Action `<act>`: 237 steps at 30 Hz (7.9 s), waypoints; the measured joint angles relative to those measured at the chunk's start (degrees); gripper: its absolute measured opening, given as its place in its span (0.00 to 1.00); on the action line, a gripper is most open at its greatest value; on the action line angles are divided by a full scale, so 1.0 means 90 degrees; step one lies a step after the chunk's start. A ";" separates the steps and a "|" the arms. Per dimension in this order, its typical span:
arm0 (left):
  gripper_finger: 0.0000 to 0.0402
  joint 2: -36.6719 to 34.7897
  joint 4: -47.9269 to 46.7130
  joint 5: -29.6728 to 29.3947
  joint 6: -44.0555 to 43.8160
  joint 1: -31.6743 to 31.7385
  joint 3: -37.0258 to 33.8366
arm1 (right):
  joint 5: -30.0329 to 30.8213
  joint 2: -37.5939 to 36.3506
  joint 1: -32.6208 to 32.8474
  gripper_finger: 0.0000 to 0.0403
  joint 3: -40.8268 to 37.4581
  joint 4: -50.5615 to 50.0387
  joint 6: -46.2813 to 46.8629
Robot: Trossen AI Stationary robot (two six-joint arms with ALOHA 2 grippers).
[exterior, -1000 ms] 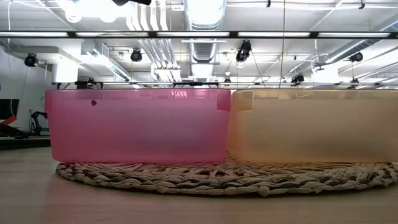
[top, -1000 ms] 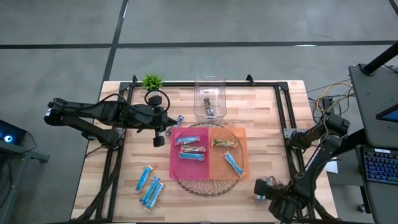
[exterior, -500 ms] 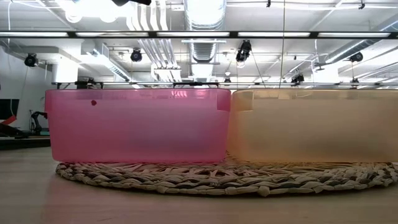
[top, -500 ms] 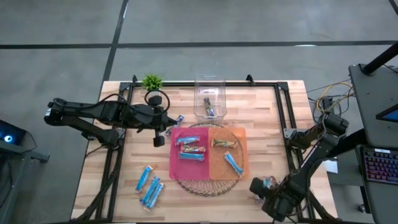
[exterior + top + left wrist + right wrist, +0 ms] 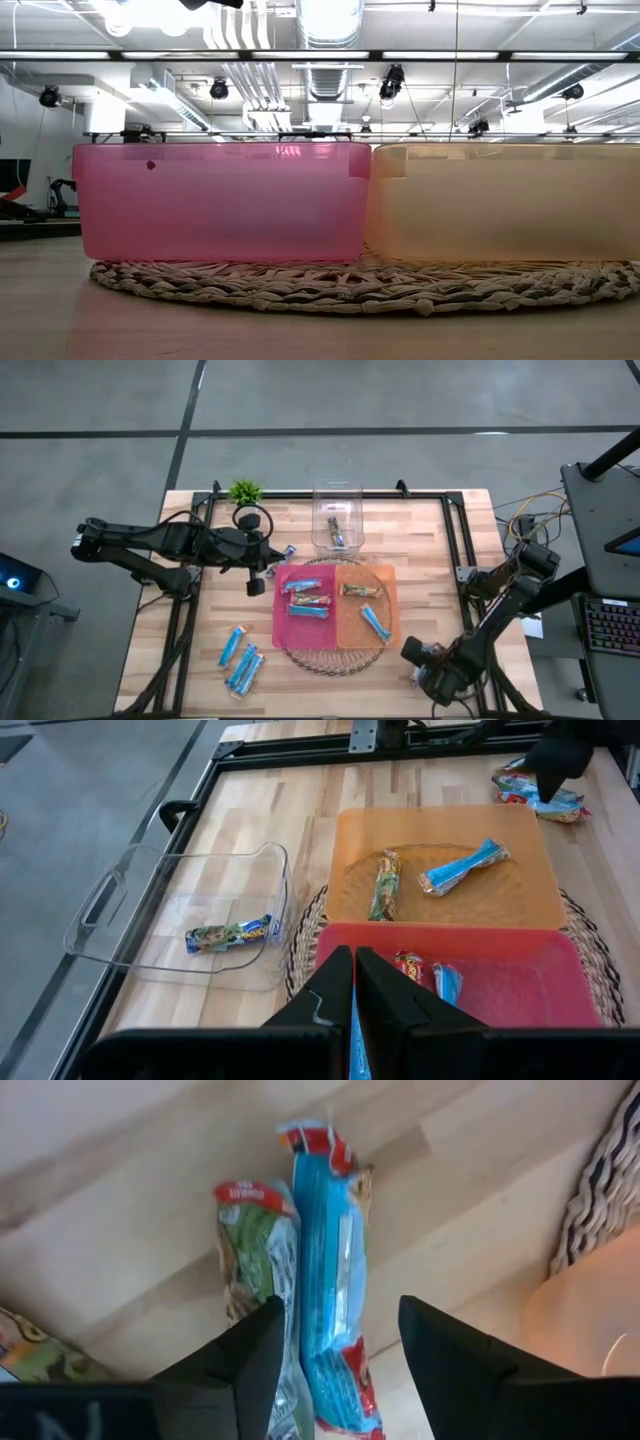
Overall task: Pick and place Granola Bars by type
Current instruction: Put the red granola bar into the red bin, then put the blue granola bar into the transparent bin
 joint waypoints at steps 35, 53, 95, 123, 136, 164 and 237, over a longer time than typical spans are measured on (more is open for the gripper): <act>0.00 0.0000 -0.0001 -0.0002 0.0004 -0.0002 0.0000 | -0.0397 0.0032 -0.0396 0.36 -0.0488 0.0420 -0.0536; 0.00 0.0000 -0.0001 -0.0002 0.0092 0.0002 0.0000 | -0.0564 0.0034 -0.0459 0.18 -0.0676 0.0563 -0.0576; 0.00 0.0000 -0.0035 0.0332 -0.0730 -0.0002 0.0000 | -0.0661 -0.1518 -0.1665 0.11 0.2273 -0.1004 0.2502; 0.00 -0.1775 -0.0762 0.0302 -0.0557 0.0002 0.0000 | -0.1113 -0.0860 -0.4795 0.11 0.2843 0.0490 0.2211; 0.00 -0.1955 -0.0897 0.0299 -0.0401 0.0000 0.0000 | -0.1297 0.0403 -0.5093 0.11 0.3355 0.0988 0.1904; 0.00 -0.1960 -0.0978 0.0313 -0.0421 -0.0002 0.0000 | -0.1915 0.3508 -0.5090 0.11 0.6260 -0.0836 0.1346; 0.00 -0.1334 -0.1713 0.1629 -0.1994 -0.0410 0.0059 | 0.0432 0.0143 -0.4376 0.02 0.6291 -0.2939 0.2622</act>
